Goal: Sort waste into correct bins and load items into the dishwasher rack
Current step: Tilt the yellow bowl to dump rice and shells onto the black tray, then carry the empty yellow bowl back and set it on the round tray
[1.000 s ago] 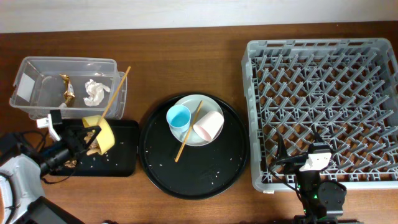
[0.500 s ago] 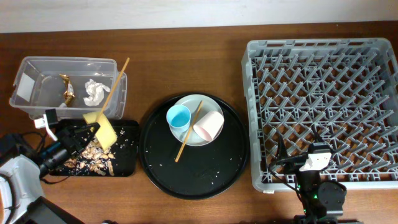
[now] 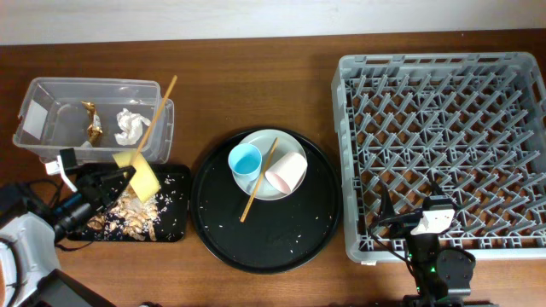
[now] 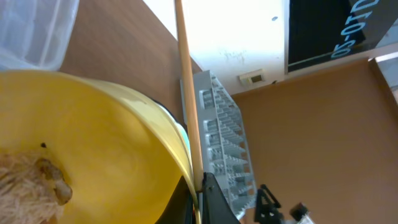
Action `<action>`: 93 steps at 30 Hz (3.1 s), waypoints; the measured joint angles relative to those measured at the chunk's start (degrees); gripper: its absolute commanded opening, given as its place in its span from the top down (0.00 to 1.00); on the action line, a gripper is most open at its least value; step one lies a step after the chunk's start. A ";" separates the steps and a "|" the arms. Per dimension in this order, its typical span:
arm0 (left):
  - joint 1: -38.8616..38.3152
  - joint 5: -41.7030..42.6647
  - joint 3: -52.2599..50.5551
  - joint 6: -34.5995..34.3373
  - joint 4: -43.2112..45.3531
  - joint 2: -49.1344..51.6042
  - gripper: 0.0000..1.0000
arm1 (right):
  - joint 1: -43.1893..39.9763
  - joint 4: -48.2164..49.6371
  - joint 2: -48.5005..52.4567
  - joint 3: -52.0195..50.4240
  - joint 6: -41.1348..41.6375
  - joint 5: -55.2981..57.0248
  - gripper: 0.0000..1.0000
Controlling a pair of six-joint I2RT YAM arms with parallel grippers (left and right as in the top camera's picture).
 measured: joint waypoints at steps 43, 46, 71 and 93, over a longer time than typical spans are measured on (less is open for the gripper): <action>7.52 9.68 -0.37 10.32 -4.57 0.70 1.00 | 0.00 0.00 0.00 0.00 -0.02 0.00 0.02; 7.52 9.38 -0.59 8.11 0.11 1.66 1.00 | 0.00 0.00 0.00 0.00 -0.02 0.00 0.02; -26.43 -47.71 1.03 -23.02 0.28 -21.24 1.00 | 0.00 0.00 0.00 0.00 0.00 0.00 0.02; -61.79 -63.36 0.55 -44.00 12.24 -5.88 0.48 | 0.04 0.00 0.00 0.02 0.00 0.02 0.02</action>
